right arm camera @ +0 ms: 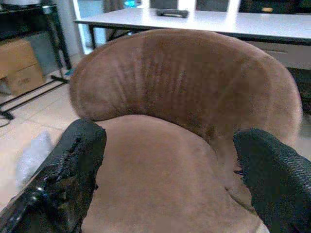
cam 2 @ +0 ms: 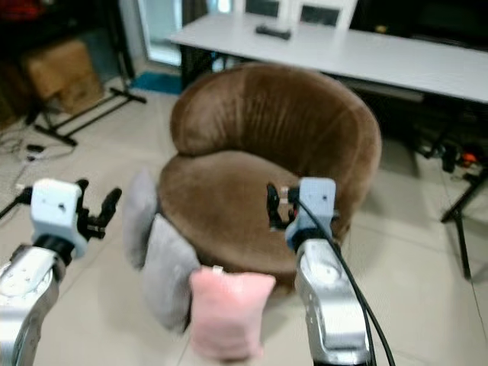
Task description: Move the pillow to the sofa from floor
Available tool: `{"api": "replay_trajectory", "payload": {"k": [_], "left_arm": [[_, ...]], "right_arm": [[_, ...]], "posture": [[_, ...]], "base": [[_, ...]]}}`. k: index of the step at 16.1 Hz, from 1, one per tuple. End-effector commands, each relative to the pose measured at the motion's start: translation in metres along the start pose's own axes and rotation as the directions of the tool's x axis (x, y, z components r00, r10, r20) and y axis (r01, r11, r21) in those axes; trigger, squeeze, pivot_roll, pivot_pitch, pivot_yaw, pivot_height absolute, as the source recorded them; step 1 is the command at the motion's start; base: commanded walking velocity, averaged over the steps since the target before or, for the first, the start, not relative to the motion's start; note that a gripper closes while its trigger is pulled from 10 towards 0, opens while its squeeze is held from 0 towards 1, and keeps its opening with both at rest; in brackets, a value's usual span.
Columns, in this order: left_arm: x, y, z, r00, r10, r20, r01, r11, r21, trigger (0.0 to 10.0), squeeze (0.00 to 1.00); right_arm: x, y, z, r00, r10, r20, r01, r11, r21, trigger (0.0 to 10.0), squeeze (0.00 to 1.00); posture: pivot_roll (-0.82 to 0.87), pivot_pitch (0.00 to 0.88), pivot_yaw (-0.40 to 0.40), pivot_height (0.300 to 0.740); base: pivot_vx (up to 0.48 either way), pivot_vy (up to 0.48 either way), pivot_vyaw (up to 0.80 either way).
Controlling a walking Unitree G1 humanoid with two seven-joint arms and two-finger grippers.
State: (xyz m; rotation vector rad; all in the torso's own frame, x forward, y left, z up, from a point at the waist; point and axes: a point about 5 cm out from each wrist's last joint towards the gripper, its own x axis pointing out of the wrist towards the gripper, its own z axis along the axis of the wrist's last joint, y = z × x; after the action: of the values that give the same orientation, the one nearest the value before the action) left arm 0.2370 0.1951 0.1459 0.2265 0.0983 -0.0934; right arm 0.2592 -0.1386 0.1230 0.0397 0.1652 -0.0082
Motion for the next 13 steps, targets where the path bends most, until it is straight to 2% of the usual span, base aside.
{"api": "replay_trajectory", "payload": {"k": [1, 5, 6, 13], "left_arm": [[0.0004, -0.002, 0.0035, 1.0, -0.011, 0.013, 0.01, 1.0, 0.009, 10.0, 0.0], [0.0005, -0.0017, 0.0037, 1.0, -0.008, 0.017, 0.008, 1.0, 0.013, 10.0, 0.0], [0.0006, -0.002, 0.0042, 1.0, -0.004, 0.027, 0.003, 1.0, 0.015, 10.0, 0.0], [0.0016, -0.0011, 0.0028, 1.0, 0.001, 0.025, -0.002, 0.999, 0.036, 10.0, 0.0]], "right_arm": [[-0.0001, -0.0036, 0.0032, 1.0, -0.009, 0.011, 0.009, 1.0, 0.01, 10.0, 0.0], [-0.0001, -0.0035, 0.0027, 1.0, -0.002, 0.009, 0.002, 1.0, 0.02, 10.0, 0.0], [-0.0003, -0.0035, 0.0018, 1.0, 0.0, 0.003, 0.0, 1.0, 0.021, 10.0, 0.0], [0.0001, -0.0027, 0.0013, 1.0, 0.001, 0.003, -0.001, 1.0, 0.025, 10.0, 0.0]], "posture": [[0.06, 0.0, -0.002, 0.74], [0.06, 0.0, -0.002, 0.74], [0.06, 0.0, -0.002, 0.735], [0.06, 0.0, -0.004, 0.655]], "base": [[0.326, 0.0, 0.0], [0.317, 0.0, 0.0], [0.0, 0.0, 0.0], [0.0, 0.0, 0.0]]}}
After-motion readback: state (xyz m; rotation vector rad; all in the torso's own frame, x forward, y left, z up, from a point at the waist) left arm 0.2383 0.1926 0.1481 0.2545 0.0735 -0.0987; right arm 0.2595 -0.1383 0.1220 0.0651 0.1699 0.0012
